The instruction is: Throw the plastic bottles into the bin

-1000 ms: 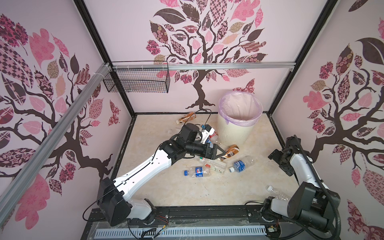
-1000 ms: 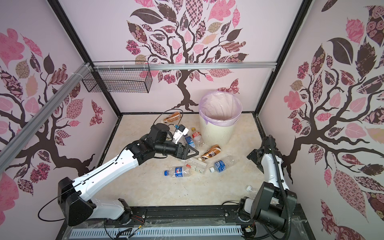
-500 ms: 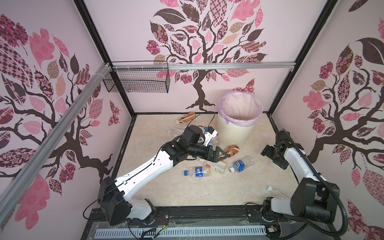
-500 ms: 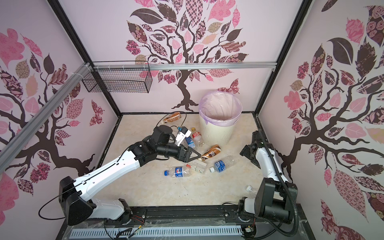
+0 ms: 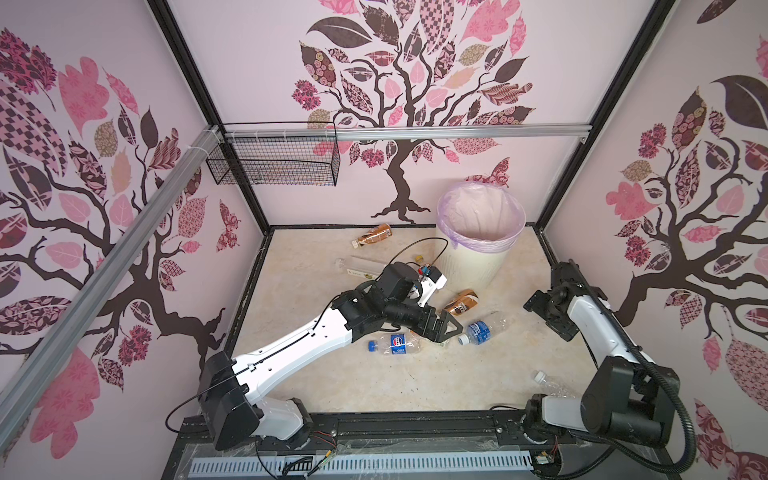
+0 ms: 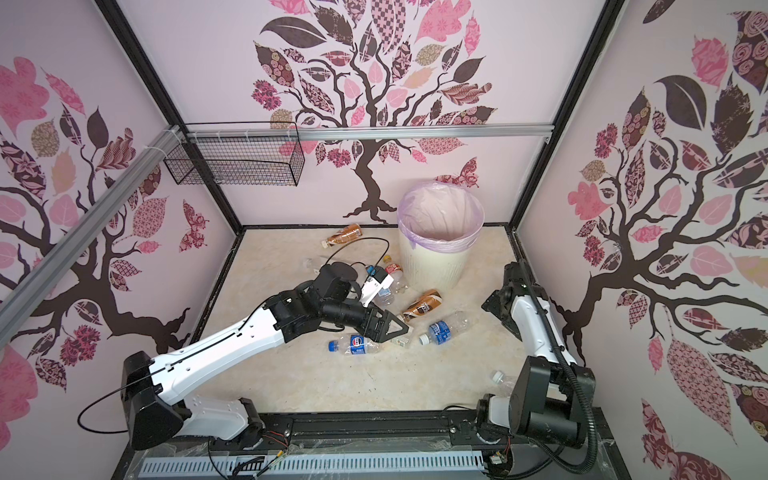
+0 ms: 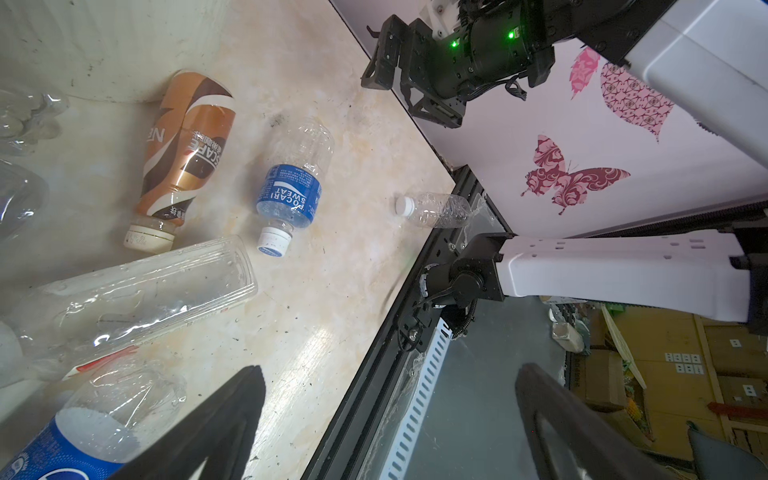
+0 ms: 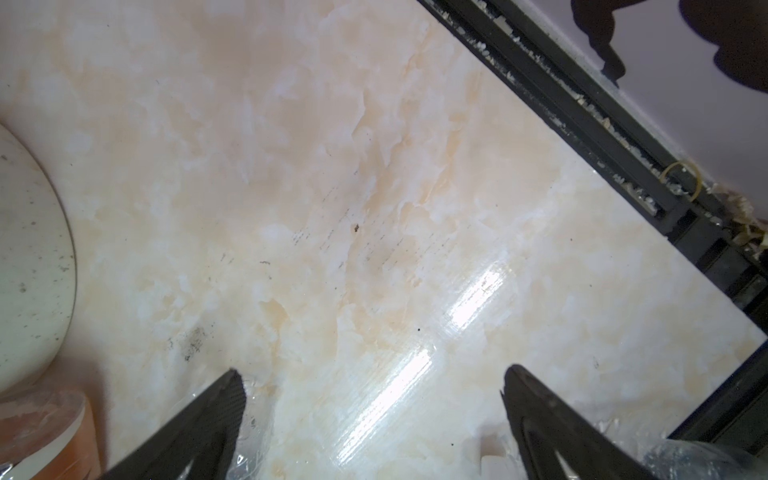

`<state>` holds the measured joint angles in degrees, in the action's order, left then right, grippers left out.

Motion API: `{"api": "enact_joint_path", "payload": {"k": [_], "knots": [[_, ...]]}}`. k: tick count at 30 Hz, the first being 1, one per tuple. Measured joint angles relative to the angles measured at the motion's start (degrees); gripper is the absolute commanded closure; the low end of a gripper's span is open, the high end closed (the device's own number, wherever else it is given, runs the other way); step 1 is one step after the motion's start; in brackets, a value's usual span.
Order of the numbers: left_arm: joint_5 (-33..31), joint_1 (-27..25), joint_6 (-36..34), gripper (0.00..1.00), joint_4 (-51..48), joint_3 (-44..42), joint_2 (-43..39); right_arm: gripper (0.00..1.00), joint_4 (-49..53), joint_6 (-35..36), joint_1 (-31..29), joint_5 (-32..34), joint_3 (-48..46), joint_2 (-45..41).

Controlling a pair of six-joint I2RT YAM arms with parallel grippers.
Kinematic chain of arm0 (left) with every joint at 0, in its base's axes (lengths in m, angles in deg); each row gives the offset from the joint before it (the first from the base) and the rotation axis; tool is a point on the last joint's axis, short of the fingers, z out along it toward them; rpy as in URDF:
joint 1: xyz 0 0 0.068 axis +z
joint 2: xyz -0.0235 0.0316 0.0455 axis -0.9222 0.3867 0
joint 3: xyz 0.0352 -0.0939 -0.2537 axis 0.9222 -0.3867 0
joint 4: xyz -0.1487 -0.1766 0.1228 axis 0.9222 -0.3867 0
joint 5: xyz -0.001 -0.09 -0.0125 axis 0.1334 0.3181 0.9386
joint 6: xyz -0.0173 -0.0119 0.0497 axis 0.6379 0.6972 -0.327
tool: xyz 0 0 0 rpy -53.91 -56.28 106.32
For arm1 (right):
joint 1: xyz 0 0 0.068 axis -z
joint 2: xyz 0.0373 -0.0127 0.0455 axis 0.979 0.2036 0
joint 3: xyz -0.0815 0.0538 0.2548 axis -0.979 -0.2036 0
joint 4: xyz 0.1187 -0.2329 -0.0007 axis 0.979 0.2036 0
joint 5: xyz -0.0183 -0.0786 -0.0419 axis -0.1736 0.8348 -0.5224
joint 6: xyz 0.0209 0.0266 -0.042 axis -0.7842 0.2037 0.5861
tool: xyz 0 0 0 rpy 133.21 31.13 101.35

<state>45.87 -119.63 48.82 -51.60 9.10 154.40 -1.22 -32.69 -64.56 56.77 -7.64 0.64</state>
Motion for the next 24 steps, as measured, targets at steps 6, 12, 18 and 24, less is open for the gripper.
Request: {"api": "enact_joint_path", "payload": {"k": [6, 12, 18, 24], "knots": [[-0.2, -0.3, 0.2, 0.02, -0.6, 0.0, 1.9, 0.01, -1.0, -3.8, 0.0, 0.2, -4.3, -4.6], [-1.8, -1.3, 1.3, 0.02, -0.8, 0.0, 2.9, 0.0, 0.2, -8.1, 0.0, 0.6, -5.3, -5.5], [-3.0, -2.1, 1.9, 0.02, -1.0, 0.0, 2.9, 0.0, 4.3, -15.3, 0.0, 1.7, -6.1, -6.0], [-3.7, -2.8, 1.7, 0.02, -3.9, 0.8, 4.3, 0.01, 8.9, -22.3, 0.0, 0.5, -9.3, -11.4]]}}
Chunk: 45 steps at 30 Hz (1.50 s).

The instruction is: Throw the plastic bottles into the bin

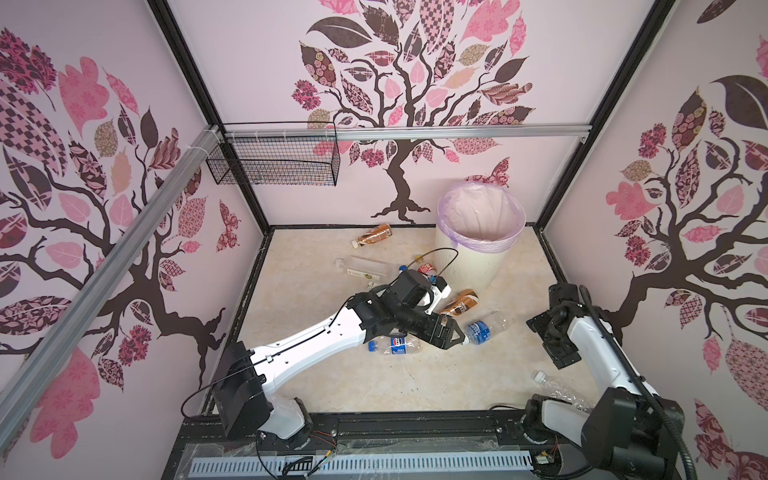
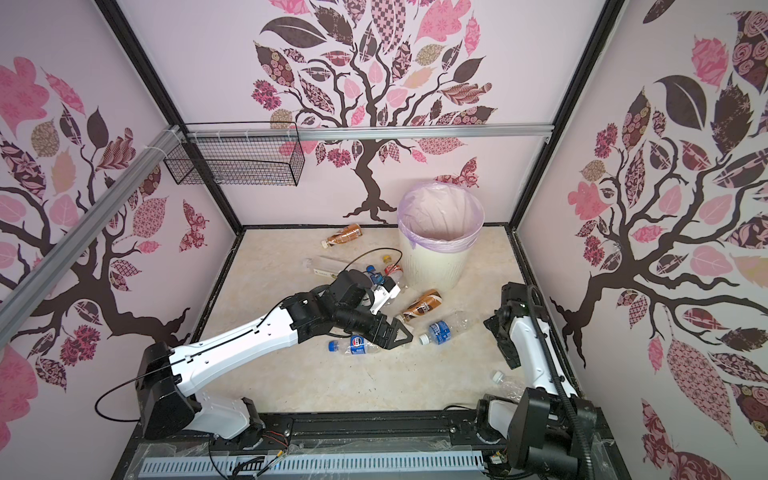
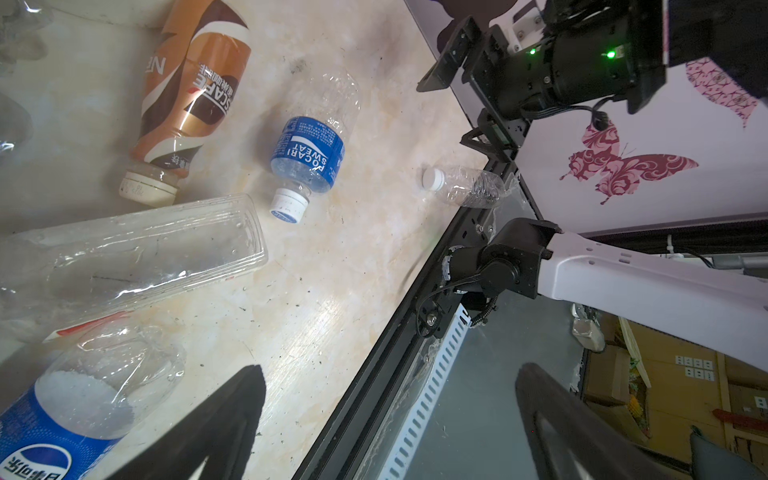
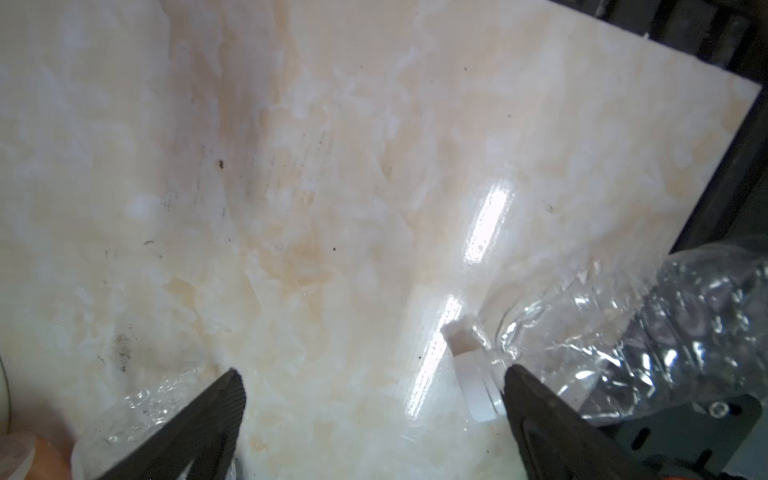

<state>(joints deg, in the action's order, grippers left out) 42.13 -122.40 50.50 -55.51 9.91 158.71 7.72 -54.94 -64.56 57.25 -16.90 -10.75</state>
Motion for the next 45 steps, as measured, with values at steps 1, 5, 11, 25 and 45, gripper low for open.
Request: {"api": "enact_joint_path", "payload": {"k": [1, 5, 11, 25, 45], "knots": [[-0.2, -0.1, -0.1, 0.02, -0.4, 0.0, 0.1, 0.01, 0.6, -1.0, 0.0, 0.0, -0.1, -1.4], [-1.4, -0.4, -0.2, 0.02, -2.3, 0.0, 0.1, 0.0, 1.7, -4.8, 0.0, -0.3, -1.9, -8.0], [-3.9, -1.7, -0.1, 0.02, -4.0, 0.0, 0.1, 0.01, 2.3, -10.7, 0.0, -2.9, -8.6, -13.0], [-8.2, -5.0, -0.1, 0.02, -7.5, 6.4, 5.0, 0.01, 0.1, -21.1, -3.3, -3.4, -14.6, -10.9], [-10.4, -5.2, -0.8, 0.02, -9.6, 8.0, 5.5, 0.01, -8.9, -18.0, -3.4, 0.1, -15.1, -0.7]]}}
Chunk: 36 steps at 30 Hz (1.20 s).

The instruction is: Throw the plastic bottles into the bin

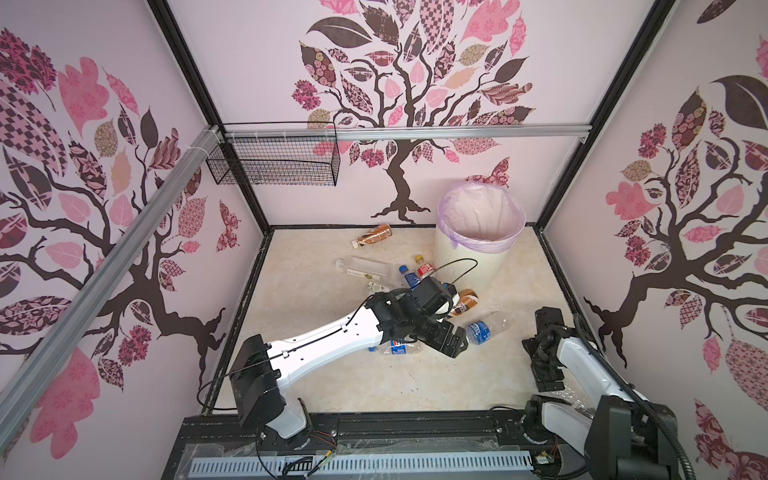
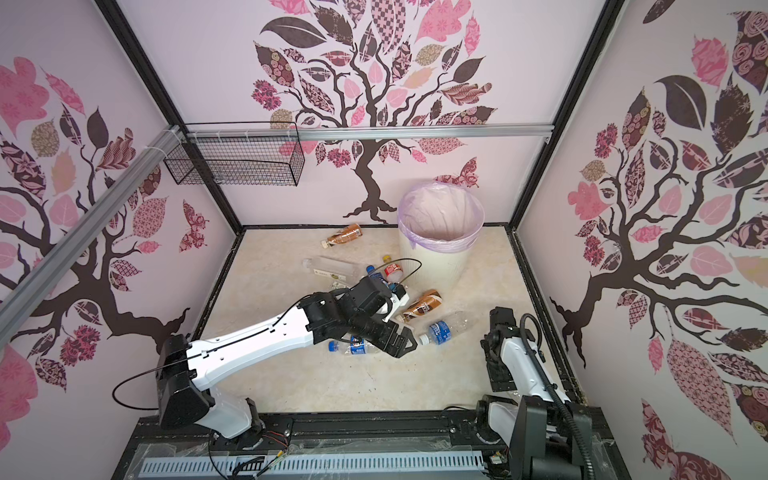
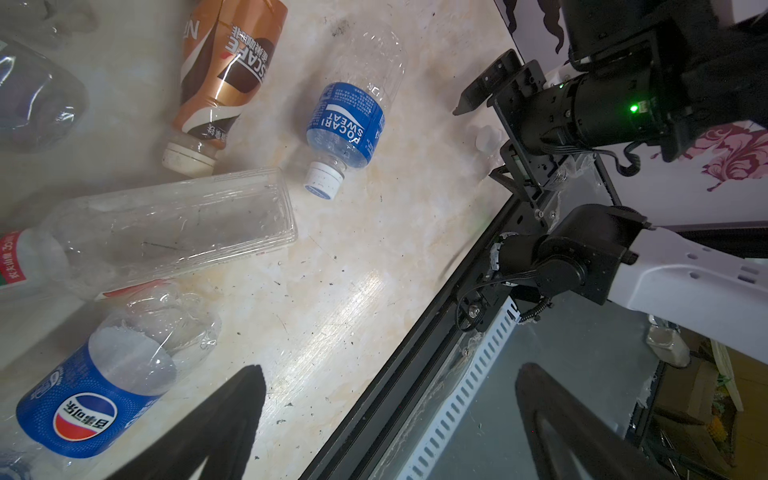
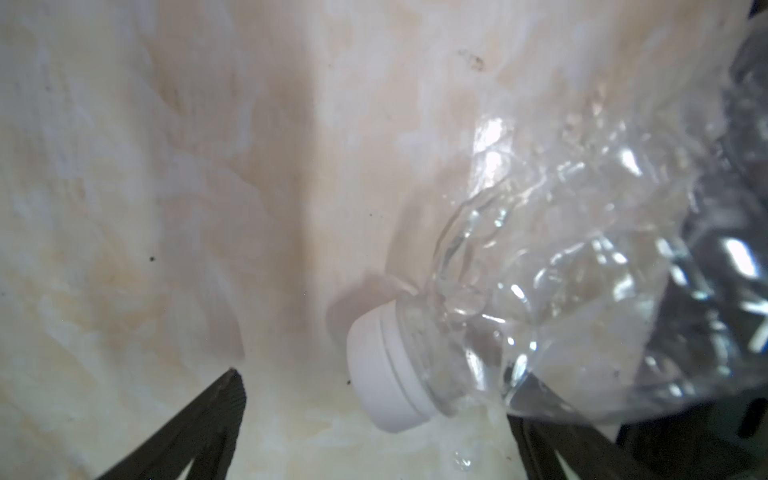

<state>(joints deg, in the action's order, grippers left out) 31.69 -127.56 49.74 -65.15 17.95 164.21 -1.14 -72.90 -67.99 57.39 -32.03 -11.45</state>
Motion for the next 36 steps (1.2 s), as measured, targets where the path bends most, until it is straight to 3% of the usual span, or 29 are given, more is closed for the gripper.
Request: {"api": "enact_joint_path", "payload": {"k": [14, 26, 36], "knots": [[-1.0, 0.0, -1.2, 0.02, -0.1, 0.3, 1.3, 0.0, -6.4, 7.6, -0.1, 0.5, 5.6, 6.8], [-0.9, 0.0, -1.2, 0.02, -0.1, 0.4, 1.3, 0.01, -4.2, 16.4, -0.1, 1.2, 11.0, -2.4], [-1.0, 0.0, -1.6, 0.02, 0.0, 0.3, -0.1, 0.0, -2.9, 19.5, -0.1, 3.3, 10.8, -2.6]]}}
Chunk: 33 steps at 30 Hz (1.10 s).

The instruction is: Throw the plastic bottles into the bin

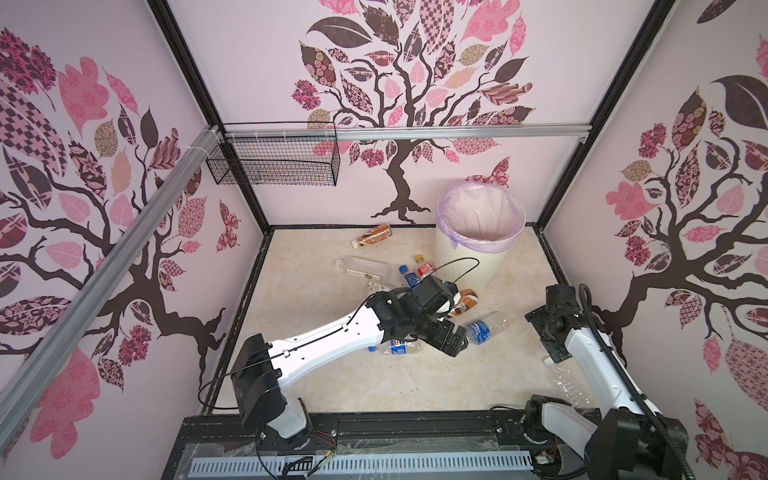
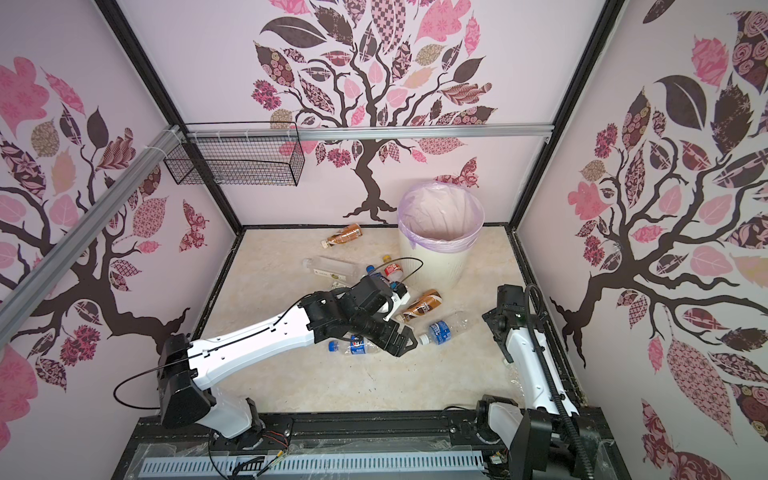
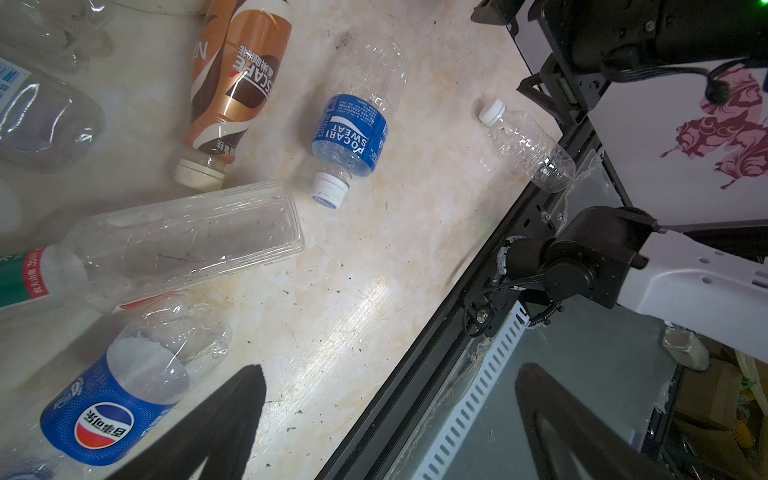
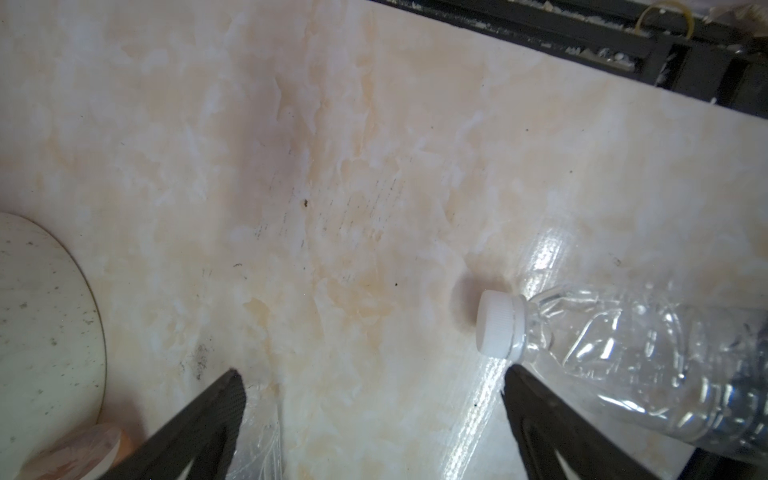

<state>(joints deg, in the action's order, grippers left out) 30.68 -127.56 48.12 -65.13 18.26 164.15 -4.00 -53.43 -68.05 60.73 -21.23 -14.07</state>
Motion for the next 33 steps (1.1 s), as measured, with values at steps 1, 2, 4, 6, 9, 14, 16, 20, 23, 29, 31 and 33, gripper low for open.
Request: {"api": "enact_joint_path", "payload": {"k": [1, 2, 4, 6, 9, 14, 16, 20, 23, 29, 31, 33], "knots": [[0.0, 0.0, 0.0, 0.02, 0.1, 0.0, -0.2, 0.01, 0.1, 0.1, 0.0, 0.2, -0.3, 0.0], [0.0, 0.0, -0.1, 0.02, 0.2, 0.0, -0.4, 0.01, 0.2, 0.2, 0.0, 0.5, -0.7, -0.1], [0.0, 0.0, -0.3, 0.02, 0.4, 0.0, -0.5, 0.01, 0.6, 0.3, 0.0, 0.9, -1.5, -0.2], [0.0, 0.0, -0.5, 0.02, 0.5, 0.0, -0.5, 0.01, 0.9, 0.4, 0.0, 1.1, -2.3, -0.2], [0.0, 0.0, -0.7, 0.02, 0.7, 0.0, -0.5, 0.01, 1.6, 0.4, 0.0, 1.1, -3.2, -0.2], [0.1, 0.0, -0.8, 0.02, 0.9, -0.2, -0.5, 0.0, 1.9, 0.4, 0.0, 1.2, -4.0, -1.0], [0.1, 0.0, -0.8, 0.02, 1.0, -0.5, -0.6, 0.01, 1.9, 0.4, 0.2, 1.2, -4.1, -1.3], [0.1, 0.0, -0.8, 0.02, 1.1, -0.9, -1.0, 0.01, 1.4, 0.8, 0.9, 1.1, -5.4, -1.5], [0.1, 0.0, -0.8, 0.02, 1.2, -0.9, -1.3, 0.01, 1.0, 1.5, 1.7, 0.9, -6.8, -1.5], [0.1, 0.0, -0.8, 0.02, 1.3, -0.9, -1.3, 0.01, -0.7, 2.6, 2.1, 0.1, -7.9, -1.0], [0.1, 0.0, -0.8, 0.02, 1.3, -0.9, -1.3, 0.0, -1.4, 3.0, 2.1, -0.5, -7.9, -0.5], [0.1, 0.0, -0.8, 0.02, 1.4, -0.9, -1.3, 0.01, -2.3, 3.4, 2.2, -1.0, -7.9, 0.0]]}}
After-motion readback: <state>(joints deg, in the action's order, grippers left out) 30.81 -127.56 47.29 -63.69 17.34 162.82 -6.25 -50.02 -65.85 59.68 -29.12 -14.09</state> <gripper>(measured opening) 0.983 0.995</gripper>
